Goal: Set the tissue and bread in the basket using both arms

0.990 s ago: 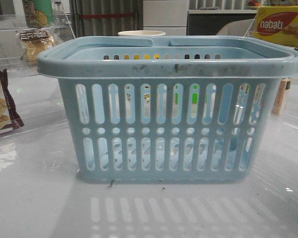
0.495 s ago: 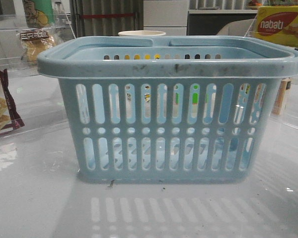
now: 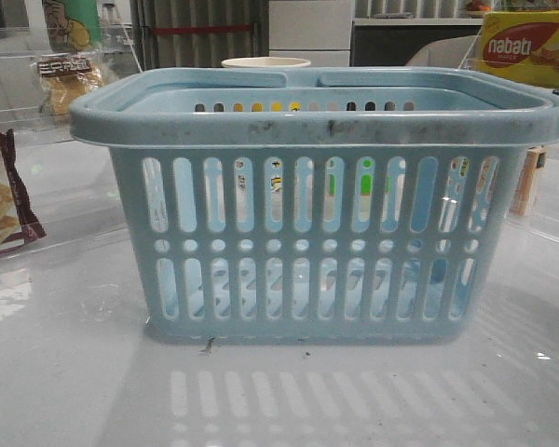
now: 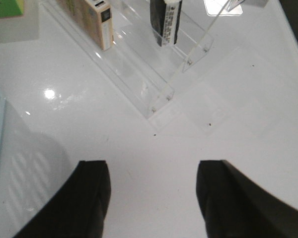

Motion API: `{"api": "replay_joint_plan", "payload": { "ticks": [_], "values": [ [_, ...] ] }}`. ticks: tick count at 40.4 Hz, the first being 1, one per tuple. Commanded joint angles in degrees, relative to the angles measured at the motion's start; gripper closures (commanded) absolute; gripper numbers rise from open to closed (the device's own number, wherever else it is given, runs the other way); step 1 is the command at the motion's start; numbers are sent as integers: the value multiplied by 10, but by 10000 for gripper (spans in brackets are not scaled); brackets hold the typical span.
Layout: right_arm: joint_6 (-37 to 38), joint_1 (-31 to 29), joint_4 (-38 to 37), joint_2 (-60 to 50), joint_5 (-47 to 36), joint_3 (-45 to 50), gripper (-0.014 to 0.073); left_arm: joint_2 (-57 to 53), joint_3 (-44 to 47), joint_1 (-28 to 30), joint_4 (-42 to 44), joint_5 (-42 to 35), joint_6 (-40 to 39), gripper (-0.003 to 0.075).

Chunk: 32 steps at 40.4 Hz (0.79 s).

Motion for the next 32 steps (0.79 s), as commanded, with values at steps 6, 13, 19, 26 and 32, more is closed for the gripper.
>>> {"api": "replay_joint_plan", "payload": {
  "ticks": [6,13,19,26,32],
  "values": [
    [-1,-8,-6,132,-63,-127,95,6,-16,-4,-3,-40,0,247],
    [-2,-8,-6,239,-48,-229,95,6,-16,-4,-3,-40,0,247],
    [-13,-8,-10,328,-11,-310,95,6,-16,-4,-3,-40,0,247],
    [-17,-8,-15,409,23,-388,95,6,-16,-4,-3,-40,0,247],
    [-17,-8,-16,457,22,-420,95,6,-16,-4,-3,-40,0,247]
  ]
}}
